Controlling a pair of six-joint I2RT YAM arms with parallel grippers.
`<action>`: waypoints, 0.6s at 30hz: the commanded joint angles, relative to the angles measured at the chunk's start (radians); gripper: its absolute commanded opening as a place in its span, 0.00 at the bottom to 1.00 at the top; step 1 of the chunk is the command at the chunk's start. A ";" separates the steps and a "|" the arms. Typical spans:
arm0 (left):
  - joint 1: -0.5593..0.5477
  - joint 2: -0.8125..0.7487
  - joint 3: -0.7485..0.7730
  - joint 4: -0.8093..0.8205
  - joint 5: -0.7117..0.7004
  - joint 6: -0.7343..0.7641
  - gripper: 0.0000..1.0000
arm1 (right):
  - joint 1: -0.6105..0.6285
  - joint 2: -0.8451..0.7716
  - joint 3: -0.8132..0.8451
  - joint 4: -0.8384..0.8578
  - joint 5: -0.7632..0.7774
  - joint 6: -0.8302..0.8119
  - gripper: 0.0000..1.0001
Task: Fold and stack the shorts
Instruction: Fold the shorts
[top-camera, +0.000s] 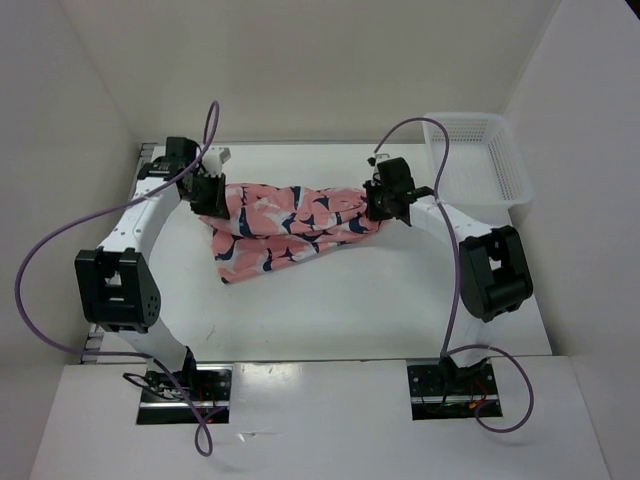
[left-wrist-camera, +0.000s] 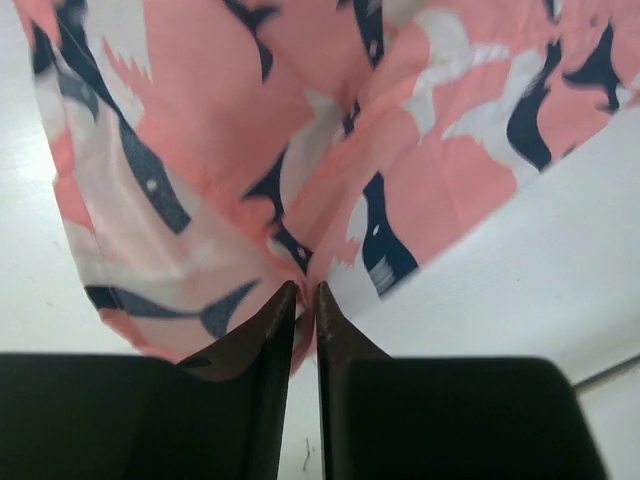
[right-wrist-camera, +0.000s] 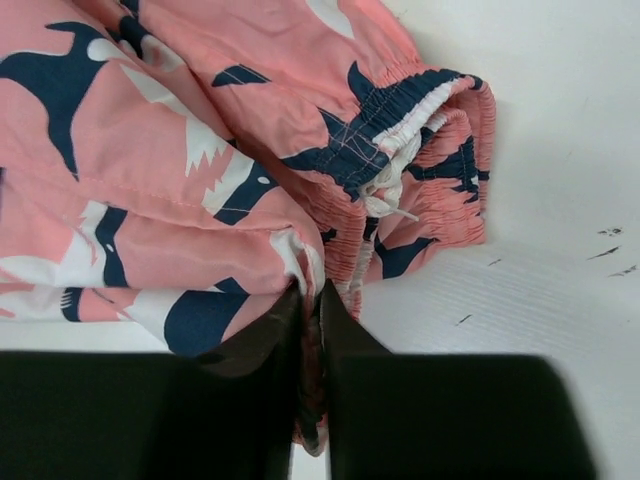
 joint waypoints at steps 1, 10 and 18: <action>0.009 -0.013 -0.103 0.000 0.008 0.003 0.22 | 0.012 -0.068 -0.020 0.052 0.016 -0.021 0.22; 0.104 -0.076 -0.180 -0.165 0.127 0.003 0.34 | -0.008 -0.255 -0.135 0.045 -0.102 0.103 0.53; 0.186 0.074 -0.084 0.074 0.106 0.003 0.53 | -0.124 -0.249 -0.160 0.151 -0.185 0.290 0.60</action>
